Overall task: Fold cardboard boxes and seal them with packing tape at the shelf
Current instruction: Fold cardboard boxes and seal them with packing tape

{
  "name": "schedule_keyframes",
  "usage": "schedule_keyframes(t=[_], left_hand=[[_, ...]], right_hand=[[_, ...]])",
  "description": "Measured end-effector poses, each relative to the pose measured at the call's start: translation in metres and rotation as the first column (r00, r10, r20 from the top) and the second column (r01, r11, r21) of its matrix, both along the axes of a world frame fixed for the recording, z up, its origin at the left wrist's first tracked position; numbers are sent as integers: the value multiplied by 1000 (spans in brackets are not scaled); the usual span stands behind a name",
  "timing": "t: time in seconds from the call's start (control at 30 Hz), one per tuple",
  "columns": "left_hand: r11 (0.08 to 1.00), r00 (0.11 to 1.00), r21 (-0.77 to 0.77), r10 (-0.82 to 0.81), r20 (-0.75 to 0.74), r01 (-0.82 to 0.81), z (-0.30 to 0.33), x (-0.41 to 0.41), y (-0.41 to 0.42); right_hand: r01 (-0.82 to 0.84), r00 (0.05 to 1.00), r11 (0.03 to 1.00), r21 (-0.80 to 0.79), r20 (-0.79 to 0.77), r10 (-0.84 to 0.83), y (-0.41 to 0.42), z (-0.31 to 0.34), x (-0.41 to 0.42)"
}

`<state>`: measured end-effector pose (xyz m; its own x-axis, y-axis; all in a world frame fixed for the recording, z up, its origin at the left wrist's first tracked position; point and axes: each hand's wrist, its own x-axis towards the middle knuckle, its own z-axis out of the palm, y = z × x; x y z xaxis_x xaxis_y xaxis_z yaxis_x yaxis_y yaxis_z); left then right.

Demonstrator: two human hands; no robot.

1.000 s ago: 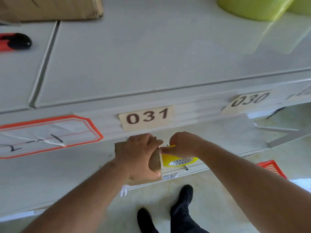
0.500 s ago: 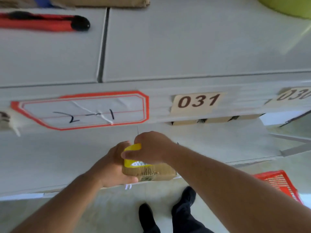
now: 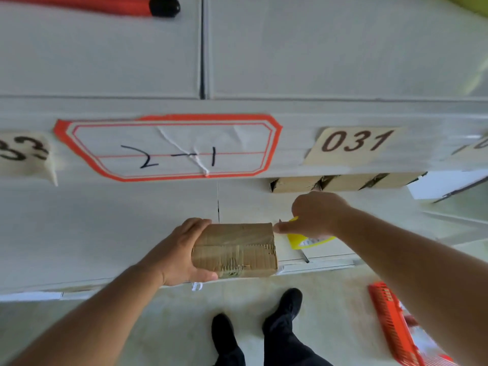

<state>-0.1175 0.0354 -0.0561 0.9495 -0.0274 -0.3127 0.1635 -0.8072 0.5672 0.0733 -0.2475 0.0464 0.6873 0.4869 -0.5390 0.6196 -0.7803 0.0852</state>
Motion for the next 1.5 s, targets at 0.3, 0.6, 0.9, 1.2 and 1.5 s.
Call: schedule_keyframes(t=[0.3, 0.6, 0.9, 1.2, 1.5], left_hand=[[1000, 1000, 21, 10, -29, -10, 0, 0, -1], [1000, 998, 25, 17, -52, -16, 0, -1, -2], [854, 947, 426, -319, -25, 299, 20, 49, -94], [984, 956, 52, -180, 232, 172, 42, 73, -112], [975, 955, -216, 10, 297, 57, 38, 41, -64]], right_hand=[[158, 984, 984, 86, -95, -149, -20, -39, -11], [214, 970, 973, 89, -137, -201, -25, -66, -19], [264, 933, 960, 92, -278, -229, -25, -83, -13], [323, 931, 908, 269, -265, -252, -33, -3, -3], [375, 853, 868, 325, -487, -186, 26, 66, -14]])
